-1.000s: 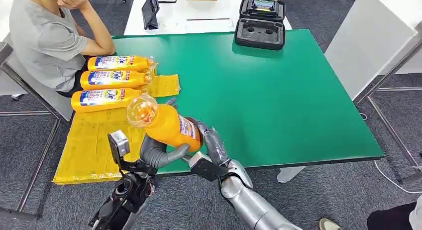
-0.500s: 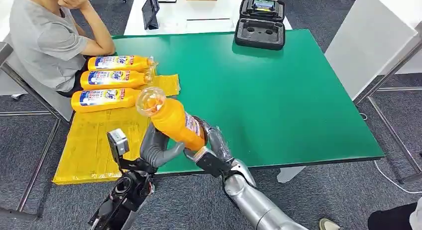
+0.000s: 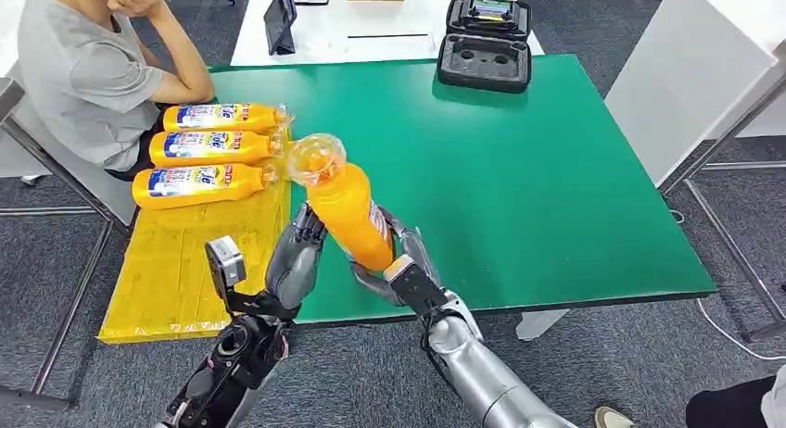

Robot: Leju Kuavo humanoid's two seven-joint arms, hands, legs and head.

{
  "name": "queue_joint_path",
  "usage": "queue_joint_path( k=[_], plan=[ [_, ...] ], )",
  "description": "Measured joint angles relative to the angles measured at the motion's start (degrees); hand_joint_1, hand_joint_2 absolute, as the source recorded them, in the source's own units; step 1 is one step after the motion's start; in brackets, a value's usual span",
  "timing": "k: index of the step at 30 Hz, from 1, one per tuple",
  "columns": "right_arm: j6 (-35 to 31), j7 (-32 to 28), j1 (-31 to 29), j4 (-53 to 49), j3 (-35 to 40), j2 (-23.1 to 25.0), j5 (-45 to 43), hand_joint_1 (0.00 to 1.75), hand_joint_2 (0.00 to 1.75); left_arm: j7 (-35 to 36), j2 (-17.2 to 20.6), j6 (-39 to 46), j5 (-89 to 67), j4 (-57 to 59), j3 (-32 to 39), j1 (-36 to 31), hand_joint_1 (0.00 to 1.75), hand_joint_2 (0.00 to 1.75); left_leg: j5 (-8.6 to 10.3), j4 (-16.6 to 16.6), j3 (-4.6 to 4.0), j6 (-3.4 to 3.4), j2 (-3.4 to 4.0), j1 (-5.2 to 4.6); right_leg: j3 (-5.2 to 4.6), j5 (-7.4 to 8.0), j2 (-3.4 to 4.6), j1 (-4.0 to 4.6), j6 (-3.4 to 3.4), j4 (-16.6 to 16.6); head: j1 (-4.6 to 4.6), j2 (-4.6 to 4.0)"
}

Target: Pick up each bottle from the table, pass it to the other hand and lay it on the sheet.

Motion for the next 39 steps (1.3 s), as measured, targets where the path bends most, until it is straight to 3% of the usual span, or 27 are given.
queue_joint_path(
  k=[1, 2, 39],
  plan=[
    [0.0, 0.0, 0.1, -0.2, 0.0, -0.1, 0.2, 1.75, 1.75, 0.0, 0.0, 0.0, 0.0, 0.0, 0.0, 0.0, 0.00, 0.00, 0.00, 0.0, 0.00, 0.00, 0.00, 0.00, 0.00, 0.00, 0.00, 0.00, 0.00, 0.0, -0.02, 0.00],
    [0.0, 0.0, 0.2, -0.4, 0.0, -0.1, 0.4, 1.75, 1.75, 0.0, 0.0, 0.0, 0.0, 0.1, -0.1, -0.1, 0.00, 1.75, 0.00, 0.0, 0.00, 0.00, 0.00, 0.00, 0.00, 0.00, 0.00, 0.00, 0.00, 0.0, -0.02, 0.00],
    [0.9, 1.7, 0.7, -1.8, 0.9, 0.6, 2.8, 1.75, 1.75, -0.1, -1.0, 0.8, -0.4, 3.8, -1.8, -2.2, 0.00, 1.75, 0.00, 0.0, -0.01, 0.00, -0.02, 0.00, 0.02, 0.00, 0.00, 0.00, 0.00, 0.0, -0.02, 0.00]
  ],
)
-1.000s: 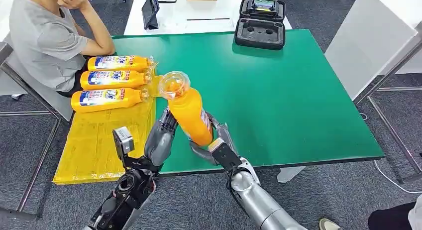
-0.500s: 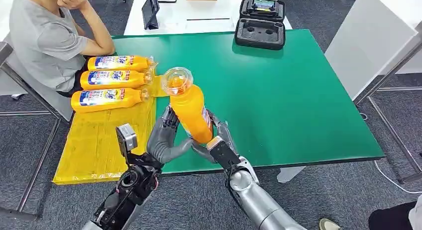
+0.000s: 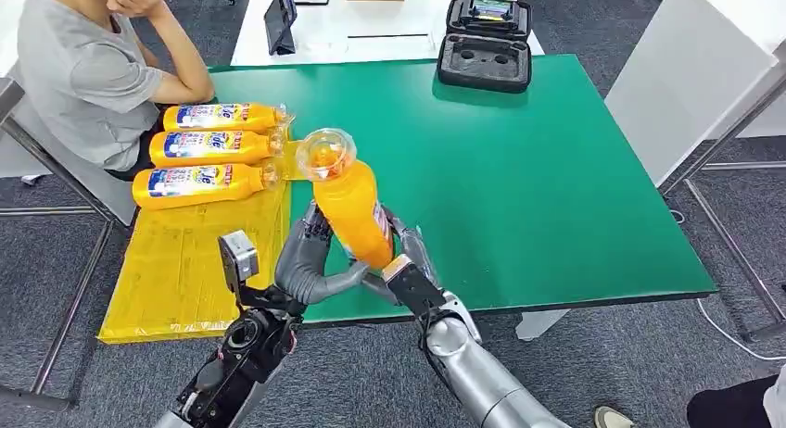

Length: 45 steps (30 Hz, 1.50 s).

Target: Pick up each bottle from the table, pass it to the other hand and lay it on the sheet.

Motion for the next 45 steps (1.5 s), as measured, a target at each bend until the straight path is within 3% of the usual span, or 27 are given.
queue_joint_path(
  k=[25, 26, 27, 29, 45],
  plan=[
    [1.4, -0.1, -1.5, 1.4, 2.6, 0.6, -1.3, 1.75, 1.75, -0.3, 0.2, 1.0, 1.6, 0.2, 1.1, 0.3, 0.00, 1.75, 0.00, 0.0, -0.01, 0.00, -0.03, 0.00, 0.00, 0.00, 0.00, 0.00, 0.00, 0.0, 0.00, 0.00],
    [1.5, -0.1, -1.6, 1.5, 2.6, 0.6, -1.5, 1.75, 1.75, -0.3, 0.2, 1.0, 1.6, 0.2, 1.1, 0.3, 0.09, 1.75, 0.00, 0.0, -0.01, 0.00, -0.03, 0.00, 0.00, 0.00, 0.00, 0.00, 0.00, 0.0, 0.00, 0.00],
    [1.6, -0.1, -1.6, 1.5, 2.6, 0.6, -1.6, 1.75, 1.75, -0.3, 0.2, 1.1, 1.5, 0.2, 1.1, 0.3, 0.40, 1.75, 0.00, 0.0, -0.01, 0.00, -0.03, 0.00, 0.00, 0.00, 0.00, 0.00, 0.00, 0.0, 0.00, 0.00],
    [1.9, -0.1, -1.7, 1.6, 2.6, 0.6, -2.1, 1.75, 1.75, -0.3, 0.2, 1.2, 1.4, 0.2, 1.2, 0.3, 0.00, 1.75, 0.00, 0.0, -0.01, 0.00, -0.03, 0.00, 0.00, 0.00, 0.00, 0.00, 0.00, 0.0, 0.02, 0.00],
    [0.3, -0.7, -1.9, 1.7, 3.7, 0.6, 0.7, 1.75, 1.75, -0.3, 0.2, 1.3, 0.9, 0.6, 1.5, 0.4, 0.00, 1.75, 0.00, 0.0, -0.01, 0.00, -0.02, 0.00, -0.01, 0.00, 0.00, 0.00, 0.00, 0.0, 0.00, 0.00]
  ],
)
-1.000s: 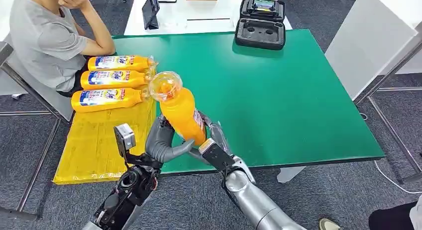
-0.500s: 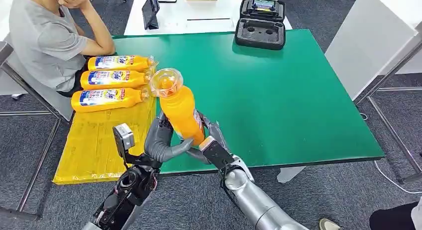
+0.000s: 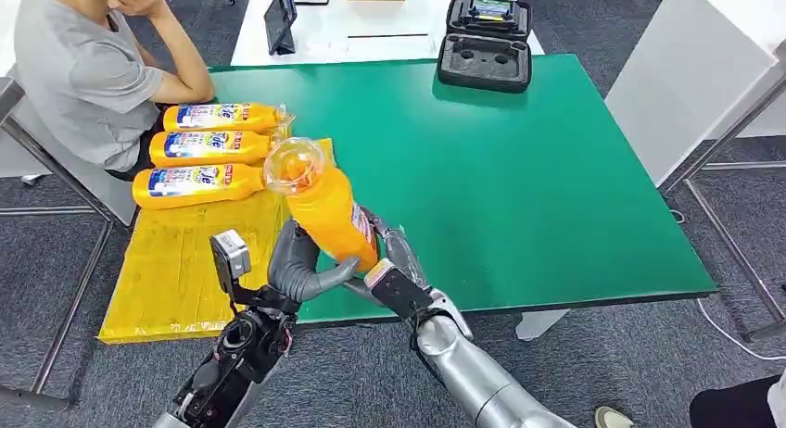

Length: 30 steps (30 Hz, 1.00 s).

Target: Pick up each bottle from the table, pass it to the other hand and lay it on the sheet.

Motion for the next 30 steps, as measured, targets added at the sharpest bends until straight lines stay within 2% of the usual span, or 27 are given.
queue_joint_path(
  k=[8, 10, 11, 12, 22, 23, 24, 25, 26, 27, 28, 29, 30],
  plan=[
    [-0.8, 0.0, -0.3, 0.2, 0.7, 0.0, 1.6, 1.75, 1.75, 0.0, 0.0, 0.3, -0.1, 0.1, 0.2, 0.0, 0.00, 1.75, 0.00, 0.0, 0.00, 0.00, 0.00, 0.00, 0.00, 0.00, 0.00, 0.00, 0.00, 0.0, 0.00, 0.00],
    [-0.8, 0.0, -0.4, 0.3, 0.9, 0.0, 1.6, 1.75, 1.75, 0.0, 0.0, 0.4, -0.1, 0.1, 0.2, 0.0, 0.05, 1.75, 0.00, 0.0, 0.00, 0.00, 0.00, 0.00, 0.00, 0.00, 0.00, 0.00, 0.00, 0.0, 0.00, 0.00],
    [-0.7, 0.0, -0.5, 0.4, 1.0, 0.0, 1.4, 1.75, 1.75, 0.0, 0.0, 0.4, -0.1, 0.1, 0.2, 0.0, 1.41, 1.75, 0.00, 0.0, 0.00, 0.00, 0.00, 0.00, 0.00, 0.00, 0.00, 0.00, 0.00, 0.0, 0.02, 0.00],
    [-0.7, 0.0, -0.5, 0.5, 1.1, 0.0, 1.1, 1.75, 1.75, 0.0, 0.0, 0.4, -0.2, 0.2, 0.2, 0.0, 1.48, 1.75, 0.00, 0.0, 0.00, 0.00, -0.01, 0.00, 0.00, 0.00, 0.00, 0.00, 0.00, 0.0, 0.00, 0.00],
    [0.5, 0.0, -0.3, 0.7, 1.3, 0.0, -2.0, 1.75, 1.75, -0.3, 0.0, 1.0, -0.5, 0.3, 0.4, 0.2, 1.48, 1.75, 0.00, 0.0, 0.00, 0.00, 0.00, 0.00, 0.00, 0.00, 0.00, 0.00, 0.00, 0.0, 0.00, 0.00],
    [0.5, 0.0, -0.3, 0.7, 1.3, 0.0, -2.1, 1.75, 1.75, -0.3, 0.0, 1.0, -0.5, 0.3, 0.4, 0.2, 1.68, 1.75, 0.00, 0.0, 0.00, 0.00, 0.00, 0.00, 0.00, 0.00, 0.00, 0.00, 0.00, 0.0, 0.02, 0.00],
    [0.6, -0.1, -0.3, 0.7, 1.3, 0.0, -2.1, 1.75, 1.75, -0.3, 0.0, 1.0, -0.5, 0.3, 0.4, 0.2, 1.75, 1.75, 0.00, 0.0, 0.00, 0.00, 0.00, 0.00, 0.00, 0.00, 0.00, 0.00, 0.00, 0.0, 0.00, 0.00],
    [0.6, -0.1, -0.3, 0.7, 1.3, 0.0, -2.1, 1.71, 1.75, -0.3, 0.1, 1.0, -0.5, 0.3, 0.4, 0.2, 1.73, 1.75, 0.00, 0.0, 0.00, 0.00, 0.00, 0.00, 0.00, 0.00, 0.00, 0.00, 0.00, 0.0, 0.02, 0.00],
    [0.6, -0.1, -0.3, 0.7, 1.3, 0.0, -2.1, 1.43, 1.75, -0.3, 0.1, 1.0, -0.5, 0.3, 0.4, 0.2, 1.75, 1.75, 0.00, 0.0, 0.00, 0.00, 0.00, 0.00, 0.00, 0.00, 0.00, 0.00, 0.00, 0.0, 0.02, 0.00],
    [0.6, -0.1, -0.2, 0.7, 1.3, 0.0, -2.1, 0.58, 1.75, -0.3, 0.1, 1.0, -0.5, 0.3, 0.4, 0.2, 1.71, 1.75, 0.00, 0.0, 0.00, 0.00, 0.00, 0.00, 0.00, 0.00, 0.00, 0.00, 0.00, 0.0, 0.00, 0.00],
    [0.6, -0.1, -0.2, 0.7, 1.3, 0.0, -2.3, 0.10, 1.75, -0.3, 0.1, 1.0, -0.5, 0.3, 0.4, 0.2, 1.73, 1.75, 0.00, 0.0, 0.00, 0.00, 0.00, 0.00, 0.00, 0.00, 0.00, 0.00, 0.00, 0.0, 0.02, 0.00],
    [0.6, -0.1, -0.2, 0.7, 1.3, 0.0, -2.6, 0.00, 1.75, -0.4, 0.1, 1.1, -0.6, 0.3, 0.4, 0.2, 1.75, 1.75, 0.00, 0.0, 0.00, 0.00, 0.00, 0.00, 0.00, 0.00, 0.00, 0.00, 0.00, 0.0, 0.02, 0.00],
    [0.6, -0.1, -0.1, 0.7, 1.3, 0.0, -2.8, 0.00, 1.75, -0.5, 0.1, 1.2, -0.7, 0.3, 0.4, 0.2, 1.75, 1.75, 0.00, 0.0, 0.00, 0.00, 0.00, 0.00, 0.00, 0.00, 0.00, 0.00, 0.00, 0.0, 0.00, 0.00]
  ],
)
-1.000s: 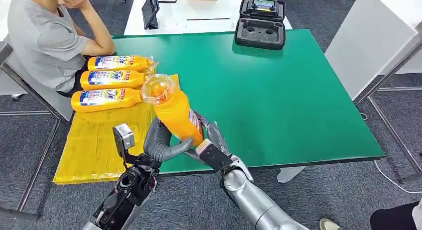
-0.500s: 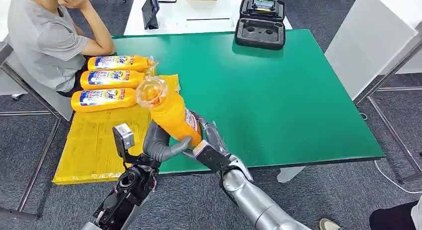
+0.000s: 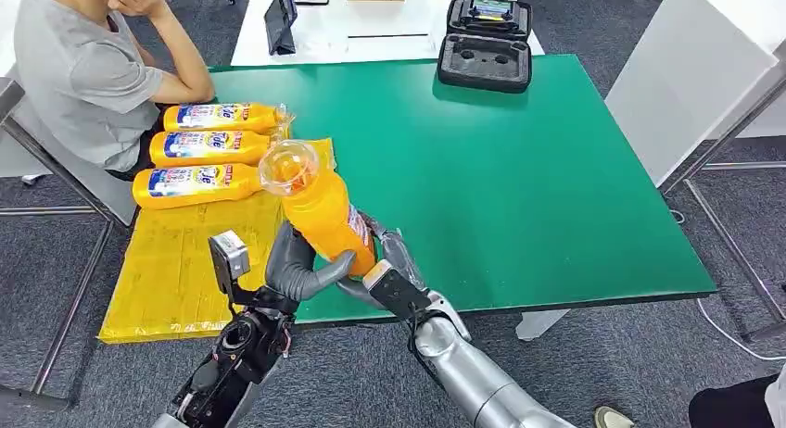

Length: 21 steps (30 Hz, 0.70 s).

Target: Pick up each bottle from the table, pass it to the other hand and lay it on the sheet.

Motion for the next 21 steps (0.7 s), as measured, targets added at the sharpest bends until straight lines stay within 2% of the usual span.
queue_joint_path(
  k=[21],
  plan=[
    [-0.2, 1.5, 2.0, -4.2, 0.0, -1.4, -2.6, 0.00, 1.75, 0.2, -0.2, 1.1, -3.8, 0.0, -1.6, 0.4, 1.75, 1.75, 0.00, 0.0, 0.00, 0.00, 0.03, 0.00, -0.04, 0.00, 0.00, 0.00, 0.00, 0.0, 0.02, 0.00]
  ],
)
